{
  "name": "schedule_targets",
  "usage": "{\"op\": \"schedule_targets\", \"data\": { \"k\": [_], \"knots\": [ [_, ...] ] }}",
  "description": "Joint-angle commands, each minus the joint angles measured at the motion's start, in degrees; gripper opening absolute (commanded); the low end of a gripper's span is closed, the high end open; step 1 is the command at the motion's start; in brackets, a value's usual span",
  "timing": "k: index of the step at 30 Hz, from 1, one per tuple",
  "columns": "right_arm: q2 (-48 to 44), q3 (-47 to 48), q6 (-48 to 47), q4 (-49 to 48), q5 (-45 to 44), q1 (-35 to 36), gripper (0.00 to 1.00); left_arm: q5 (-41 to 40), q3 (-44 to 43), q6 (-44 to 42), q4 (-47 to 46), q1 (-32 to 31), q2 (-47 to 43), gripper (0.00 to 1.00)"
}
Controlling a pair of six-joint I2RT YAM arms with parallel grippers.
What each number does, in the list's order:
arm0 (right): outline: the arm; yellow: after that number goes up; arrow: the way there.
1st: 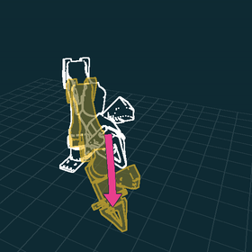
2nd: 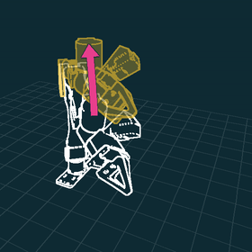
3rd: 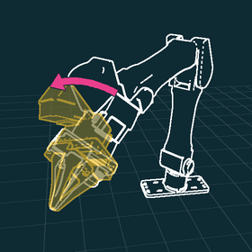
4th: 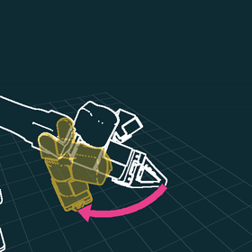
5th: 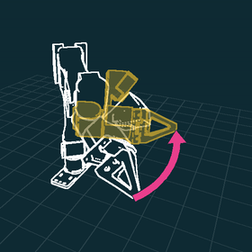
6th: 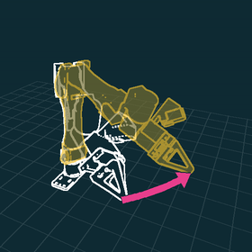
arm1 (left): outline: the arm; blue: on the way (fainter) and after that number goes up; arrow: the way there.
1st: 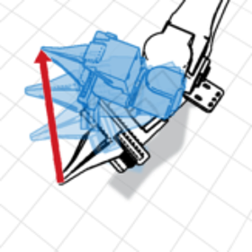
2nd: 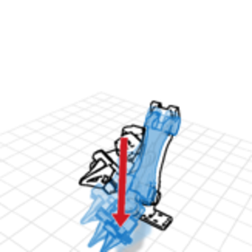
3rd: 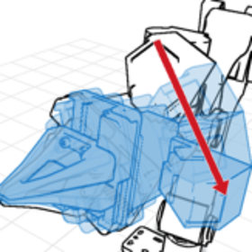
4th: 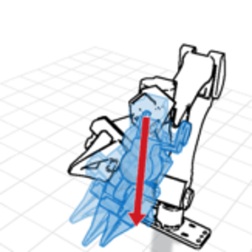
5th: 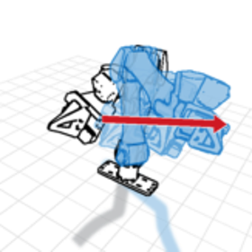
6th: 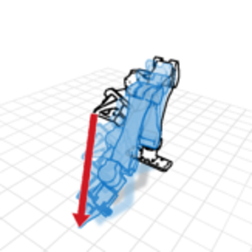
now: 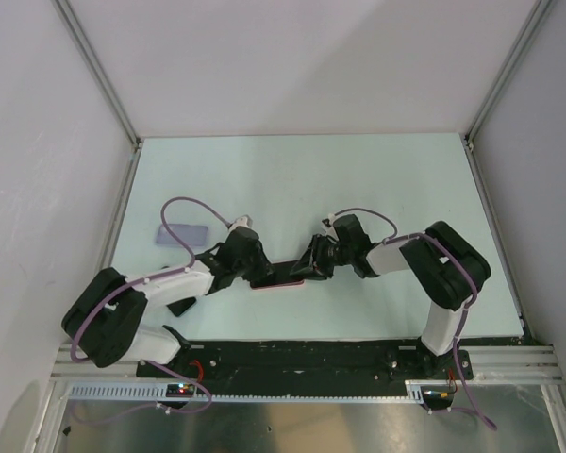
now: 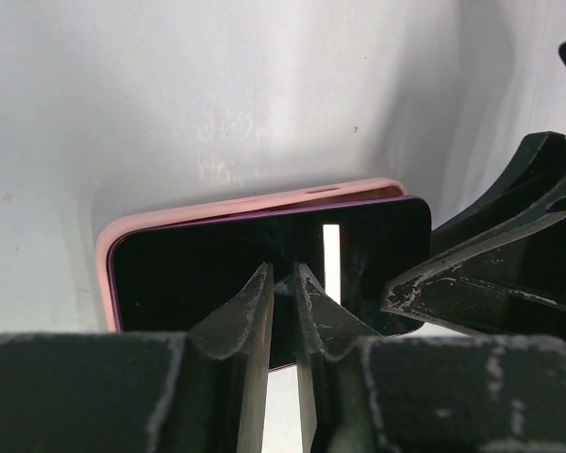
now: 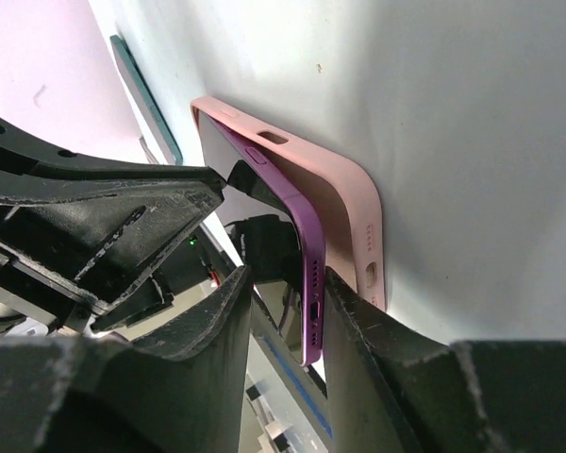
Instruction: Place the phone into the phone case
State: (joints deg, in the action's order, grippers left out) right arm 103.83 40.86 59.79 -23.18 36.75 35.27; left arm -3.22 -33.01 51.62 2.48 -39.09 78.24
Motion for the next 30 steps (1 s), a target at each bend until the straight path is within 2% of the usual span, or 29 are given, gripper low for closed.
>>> {"op": "schedule_targets", "data": {
  "k": [1, 6, 9, 15, 23, 30],
  "knots": [
    [0.5, 0.8, 4.1, -10.8, 3.7, 0.7, 0.37, 1.5, 1.8, -0.1, 2.0, -0.5, 1.6, 0.19],
    [0.9, 0.8, 3.9, -11.1, 2.6, 1.2, 0.28, 2.0, 1.4, -0.2, 1.6, -0.4, 1.3, 0.19],
    [1.1, 0.7, 3.3, -10.5, 1.6, 1.5, 0.18, 2.2, 1.0, -0.2, 2.0, -0.3, -0.4, 0.20],
    [2.4, 0.8, 2.1, -9.9, 0.1, 1.7, 0.02, 0.5, 2.7, 0.7, 5.9, -0.3, -9.3, 0.22],
    [4.0, 0.3, 1.8, -11.0, -1.6, 1.8, 0.00, -4.2, 7.2, 2.8, 11.6, 0.4, -18.2, 0.21],
    [4.1, -1.0, 4.9, -17.9, 2.9, 1.3, 0.00, -5.6, 7.8, 2.9, 15.3, 2.6, -23.2, 0.21]
  ]
}}
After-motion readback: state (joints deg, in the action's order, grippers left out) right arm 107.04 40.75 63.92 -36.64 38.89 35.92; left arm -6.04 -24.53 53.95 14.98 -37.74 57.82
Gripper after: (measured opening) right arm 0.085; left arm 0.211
